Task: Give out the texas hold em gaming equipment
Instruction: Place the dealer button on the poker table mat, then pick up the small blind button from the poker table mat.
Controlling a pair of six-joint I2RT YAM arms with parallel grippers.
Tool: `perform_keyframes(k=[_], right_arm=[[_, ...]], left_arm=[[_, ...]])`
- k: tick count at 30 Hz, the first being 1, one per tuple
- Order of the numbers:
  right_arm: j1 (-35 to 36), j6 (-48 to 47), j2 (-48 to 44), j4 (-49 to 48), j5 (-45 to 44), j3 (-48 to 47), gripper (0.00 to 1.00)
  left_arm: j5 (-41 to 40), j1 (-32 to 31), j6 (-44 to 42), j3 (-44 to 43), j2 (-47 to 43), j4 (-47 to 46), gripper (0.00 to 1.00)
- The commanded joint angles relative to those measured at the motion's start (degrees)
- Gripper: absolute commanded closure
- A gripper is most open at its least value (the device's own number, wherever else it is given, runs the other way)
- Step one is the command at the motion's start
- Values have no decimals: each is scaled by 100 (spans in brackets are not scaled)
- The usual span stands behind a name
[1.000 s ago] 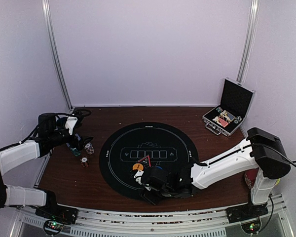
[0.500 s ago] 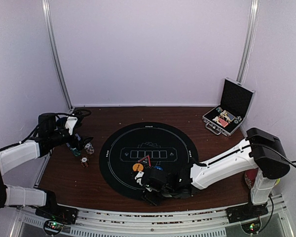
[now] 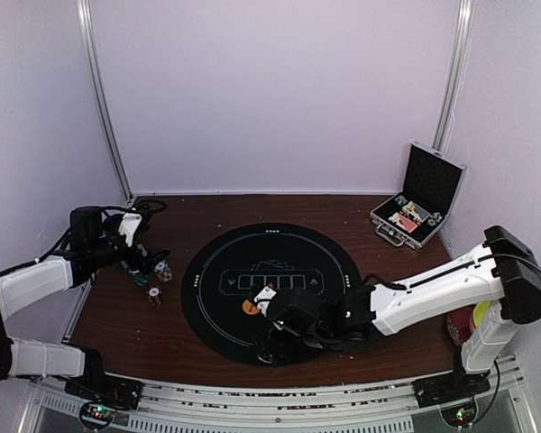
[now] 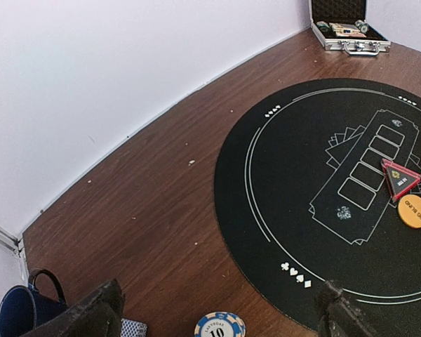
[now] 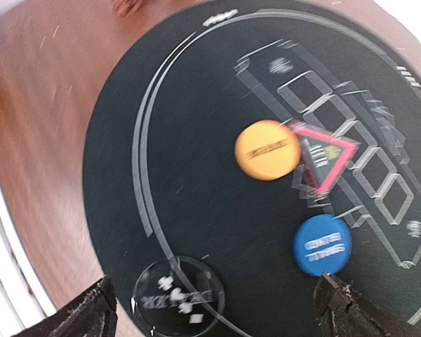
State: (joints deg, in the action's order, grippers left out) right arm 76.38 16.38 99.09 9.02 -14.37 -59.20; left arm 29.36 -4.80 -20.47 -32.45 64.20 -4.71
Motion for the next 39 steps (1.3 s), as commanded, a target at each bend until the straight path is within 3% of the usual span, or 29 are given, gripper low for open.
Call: perform_keyframes(k=[1, 8, 20, 31, 39], right_arm=[[-421, 628, -109, 256, -655, -98, 0], [-1113, 975, 197, 74, -380, 45, 0], [-1140, 974, 885, 21, -58, -84, 1], [-1172, 1132, 1138, -51, 137, -74, 10], [-1246, 1310, 1294, -250, 444, -9, 21]], left_arm=[[-10, 51, 34, 46, -92, -298, 2], [-11, 51, 34, 53, -54, -311, 2], [-16, 57, 34, 47, 13, -329, 2], [-13, 52, 35, 50, 56, -351, 2], [-16, 51, 42, 54, 57, -358, 2]])
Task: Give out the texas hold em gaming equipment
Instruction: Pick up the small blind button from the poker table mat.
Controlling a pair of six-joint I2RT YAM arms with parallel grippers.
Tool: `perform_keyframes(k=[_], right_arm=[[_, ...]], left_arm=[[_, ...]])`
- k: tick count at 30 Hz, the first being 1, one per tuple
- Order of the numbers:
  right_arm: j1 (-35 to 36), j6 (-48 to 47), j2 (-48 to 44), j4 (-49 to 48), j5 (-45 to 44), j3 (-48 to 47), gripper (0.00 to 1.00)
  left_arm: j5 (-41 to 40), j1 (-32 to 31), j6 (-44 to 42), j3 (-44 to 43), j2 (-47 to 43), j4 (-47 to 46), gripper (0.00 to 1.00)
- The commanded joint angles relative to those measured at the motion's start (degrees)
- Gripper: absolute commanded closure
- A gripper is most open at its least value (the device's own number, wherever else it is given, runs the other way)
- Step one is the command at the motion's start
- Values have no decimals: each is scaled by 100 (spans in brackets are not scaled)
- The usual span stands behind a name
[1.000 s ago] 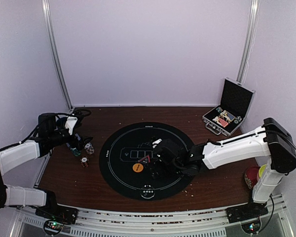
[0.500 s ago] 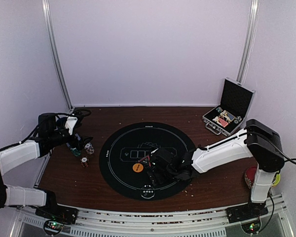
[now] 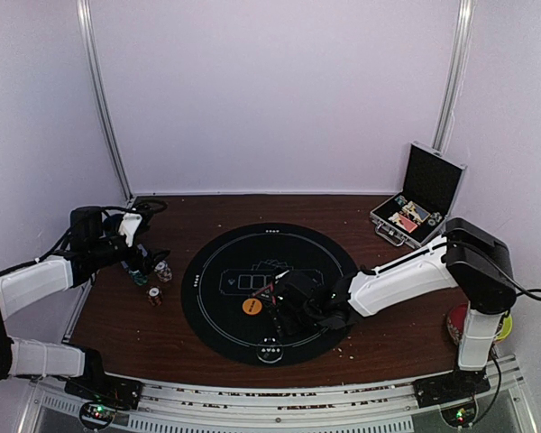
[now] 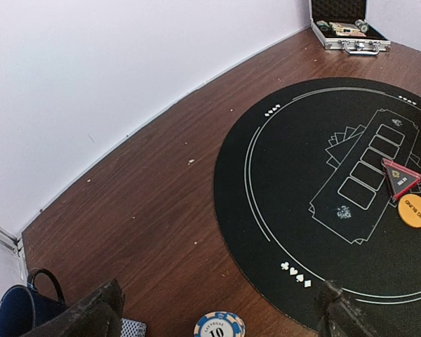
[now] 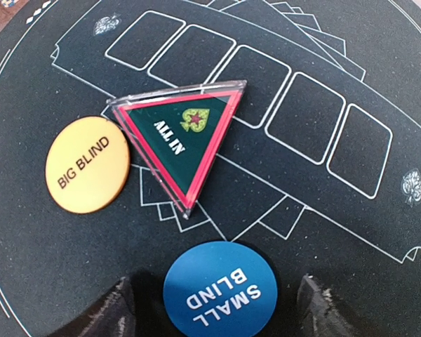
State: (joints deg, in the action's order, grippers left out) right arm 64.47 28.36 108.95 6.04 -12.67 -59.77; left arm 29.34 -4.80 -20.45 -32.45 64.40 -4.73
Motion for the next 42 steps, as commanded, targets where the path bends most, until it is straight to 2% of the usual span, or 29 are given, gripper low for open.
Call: perform_keyframes(k=[1, 12, 21, 32, 42], right_arm=[[-63, 119, 337, 46, 278, 49, 26], [-36, 141, 435, 231, 27, -30, 42], [-8, 179, 208, 129, 11, 72, 50], [82, 54, -13, 70, -181, 96, 51], [464, -175, 64, 529, -602, -667, 49]], left_arm=[[-11, 55, 41, 52, 45, -356, 2], [-21, 56, 41, 54, 46, -358, 2], [-31, 54, 41, 50, 24, -360, 2], [-43, 58, 41, 44, 40, -346, 2], [-70, 57, 58, 46, -42, -344, 2]])
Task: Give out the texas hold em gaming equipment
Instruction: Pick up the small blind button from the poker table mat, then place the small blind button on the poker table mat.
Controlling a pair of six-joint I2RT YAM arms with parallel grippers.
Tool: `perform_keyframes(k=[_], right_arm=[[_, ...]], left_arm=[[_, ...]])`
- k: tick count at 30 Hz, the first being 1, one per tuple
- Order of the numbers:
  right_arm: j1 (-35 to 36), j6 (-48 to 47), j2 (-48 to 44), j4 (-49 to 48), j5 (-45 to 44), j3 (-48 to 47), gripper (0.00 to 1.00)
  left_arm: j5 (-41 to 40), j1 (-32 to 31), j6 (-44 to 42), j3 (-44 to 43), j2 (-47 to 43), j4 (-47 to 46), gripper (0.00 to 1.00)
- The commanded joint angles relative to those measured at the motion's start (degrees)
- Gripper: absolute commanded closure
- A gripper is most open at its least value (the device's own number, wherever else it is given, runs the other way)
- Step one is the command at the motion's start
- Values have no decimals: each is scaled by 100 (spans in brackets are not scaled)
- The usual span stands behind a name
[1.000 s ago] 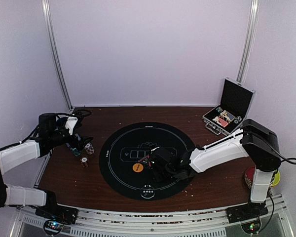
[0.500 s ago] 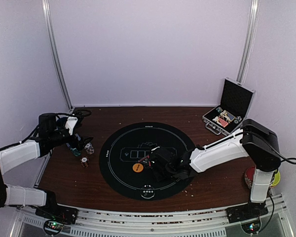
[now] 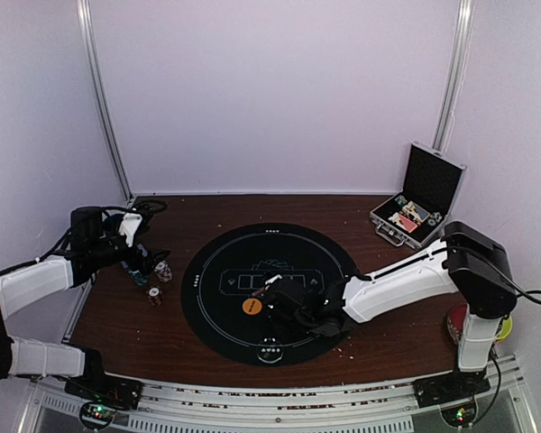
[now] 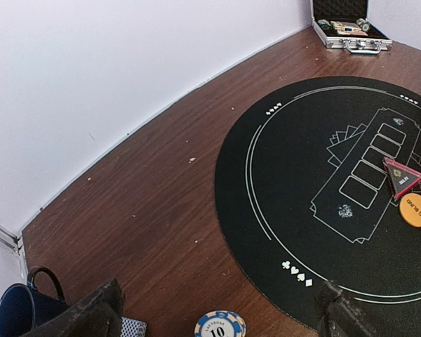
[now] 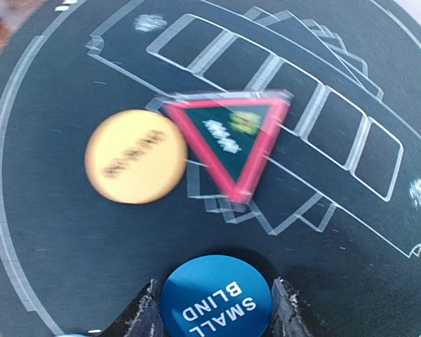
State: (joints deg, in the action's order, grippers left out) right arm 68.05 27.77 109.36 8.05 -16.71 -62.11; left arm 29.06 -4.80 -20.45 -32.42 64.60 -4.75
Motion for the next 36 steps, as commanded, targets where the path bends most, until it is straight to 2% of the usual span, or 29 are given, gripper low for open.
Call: perform_keyframes(k=[1, 9, 17, 21, 24, 36], right_arm=[[113, -121, 58, 389, -217, -541, 48], [160, -365, 598, 646, -95, -1802, 48], [147, -687, 2414, 1501, -154, -4657, 47], [124, -731, 3164, 1596, -199, -5680, 47], [73, -697, 3457, 1343, -206, -5943, 47], [-147, -666, 3971, 76, 145, -5981, 47]], left_arm=[[-43, 50, 58, 43, -61, -344, 2], [-198, 51, 164, 60, -77, -431, 2], [-774, 52, 433, 184, -279, -791, 2], [-1019, 56, 512, 256, -435, -955, 2], [-1076, 56, 531, 301, -539, -1017, 2], [-1069, 51, 520, 346, -554, -1080, 2]])
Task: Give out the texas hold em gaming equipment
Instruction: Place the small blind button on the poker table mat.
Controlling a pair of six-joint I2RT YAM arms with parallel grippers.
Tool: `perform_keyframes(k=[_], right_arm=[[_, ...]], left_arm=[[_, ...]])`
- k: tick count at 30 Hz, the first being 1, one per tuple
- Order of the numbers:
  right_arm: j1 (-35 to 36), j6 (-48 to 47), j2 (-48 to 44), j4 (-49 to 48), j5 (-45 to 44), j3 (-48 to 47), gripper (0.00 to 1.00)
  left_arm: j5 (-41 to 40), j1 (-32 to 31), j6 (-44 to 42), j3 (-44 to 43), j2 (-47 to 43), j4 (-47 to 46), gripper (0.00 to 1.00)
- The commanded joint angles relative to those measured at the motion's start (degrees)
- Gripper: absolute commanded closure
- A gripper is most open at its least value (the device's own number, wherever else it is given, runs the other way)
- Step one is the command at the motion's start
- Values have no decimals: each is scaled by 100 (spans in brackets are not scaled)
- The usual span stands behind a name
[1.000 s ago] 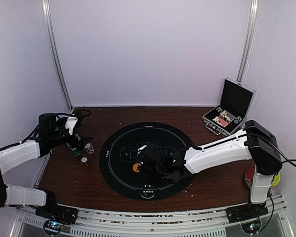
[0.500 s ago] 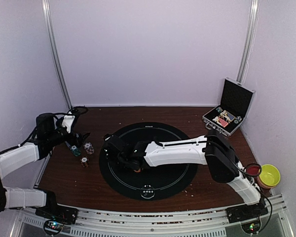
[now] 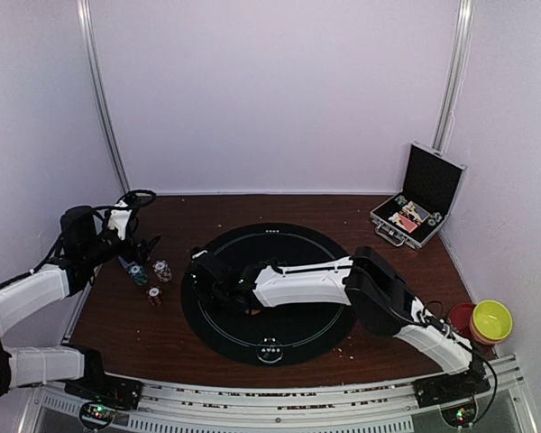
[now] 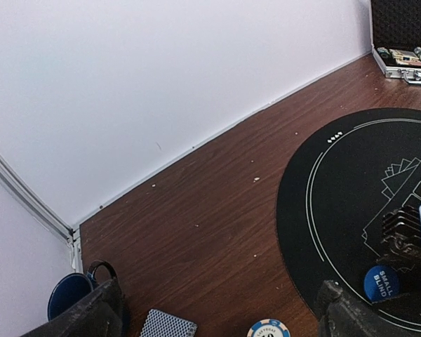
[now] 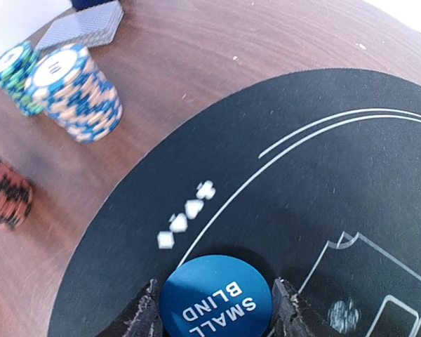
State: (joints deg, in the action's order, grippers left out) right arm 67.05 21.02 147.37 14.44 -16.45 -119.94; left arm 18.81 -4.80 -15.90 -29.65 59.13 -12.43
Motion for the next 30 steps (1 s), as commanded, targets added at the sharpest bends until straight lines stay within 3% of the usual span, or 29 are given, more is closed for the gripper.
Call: perform_keyframes(k=[1, 21, 30], right_arm=[[-47, 8, 214, -617, 143, -249, 47], [-110, 266, 879, -1258, 219, -872, 43], [-121, 522, 56, -1278, 642, -228, 16]], left_arm=[[-44, 50, 62, 66, -1, -313, 2], [26, 54, 57, 65, 46, -322, 2], [186, 52, 9, 45, 41, -232, 2]])
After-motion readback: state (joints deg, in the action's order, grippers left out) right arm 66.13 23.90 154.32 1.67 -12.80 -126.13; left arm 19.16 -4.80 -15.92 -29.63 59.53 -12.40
